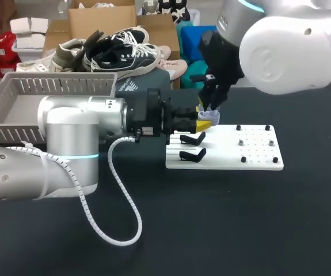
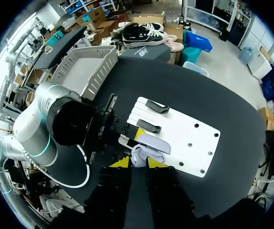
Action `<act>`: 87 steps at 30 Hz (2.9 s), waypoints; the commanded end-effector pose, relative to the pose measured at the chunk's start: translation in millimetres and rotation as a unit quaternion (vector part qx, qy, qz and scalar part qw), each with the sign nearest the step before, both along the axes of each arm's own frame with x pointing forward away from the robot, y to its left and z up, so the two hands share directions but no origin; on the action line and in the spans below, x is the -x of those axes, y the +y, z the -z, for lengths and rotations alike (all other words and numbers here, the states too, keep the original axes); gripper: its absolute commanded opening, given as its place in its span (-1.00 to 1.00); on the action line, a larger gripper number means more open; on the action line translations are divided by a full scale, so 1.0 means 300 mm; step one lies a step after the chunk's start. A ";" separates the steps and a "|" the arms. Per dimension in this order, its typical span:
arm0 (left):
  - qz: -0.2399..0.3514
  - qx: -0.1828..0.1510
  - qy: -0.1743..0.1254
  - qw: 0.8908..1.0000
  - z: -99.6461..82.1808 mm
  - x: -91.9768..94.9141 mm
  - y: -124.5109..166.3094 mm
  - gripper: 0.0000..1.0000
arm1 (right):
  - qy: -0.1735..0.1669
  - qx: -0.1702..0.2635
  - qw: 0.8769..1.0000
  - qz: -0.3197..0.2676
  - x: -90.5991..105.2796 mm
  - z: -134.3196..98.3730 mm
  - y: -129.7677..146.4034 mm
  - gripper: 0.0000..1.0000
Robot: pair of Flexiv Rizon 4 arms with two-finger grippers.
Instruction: Pick up each earbud case from the left stands, insert the matching earbuds, close the lid, and place the case in the box.
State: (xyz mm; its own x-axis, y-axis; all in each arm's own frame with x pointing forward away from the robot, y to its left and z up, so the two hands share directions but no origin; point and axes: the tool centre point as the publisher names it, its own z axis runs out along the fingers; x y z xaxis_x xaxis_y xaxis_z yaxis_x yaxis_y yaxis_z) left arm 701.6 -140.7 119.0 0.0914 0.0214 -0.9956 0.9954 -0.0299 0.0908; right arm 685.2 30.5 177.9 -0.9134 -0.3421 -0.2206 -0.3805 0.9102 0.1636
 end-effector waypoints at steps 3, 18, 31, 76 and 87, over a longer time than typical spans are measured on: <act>0.003 0.000 0.001 1.000 0.008 -0.004 -0.006 -1.00 | -0.002 0.001 1.000 -0.002 0.003 -0.004 0.004 -1.00; 0.003 0.000 0.001 1.000 0.008 -0.004 -0.006 -1.00 | 0.009 0.010 1.000 -0.014 0.011 0.014 -0.004 -1.00; 0.003 0.000 0.001 1.000 0.008 -0.004 -0.006 -1.00 | 0.009 0.031 0.999 -0.032 -0.007 0.006 0.012 -1.00; 0.003 0.000 0.001 1.000 0.008 -0.004 -0.006 -1.00 | 0.031 0.048 0.998 -0.037 -0.018 0.042 0.009 -1.00; 0.003 0.000 0.001 1.000 0.008 -0.004 -0.006 -1.00 | 0.037 0.053 0.997 -0.038 -0.029 0.053 0.015 -0.22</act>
State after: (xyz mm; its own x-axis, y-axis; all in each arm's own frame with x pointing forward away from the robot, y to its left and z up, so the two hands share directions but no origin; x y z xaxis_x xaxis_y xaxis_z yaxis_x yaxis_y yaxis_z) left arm 702.1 -142.5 117.3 0.0890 0.0232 -0.9958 0.9955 -0.0350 0.0881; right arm 690.0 32.8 162.0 -0.8954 -0.4283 -0.1216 -0.4403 0.8923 0.0992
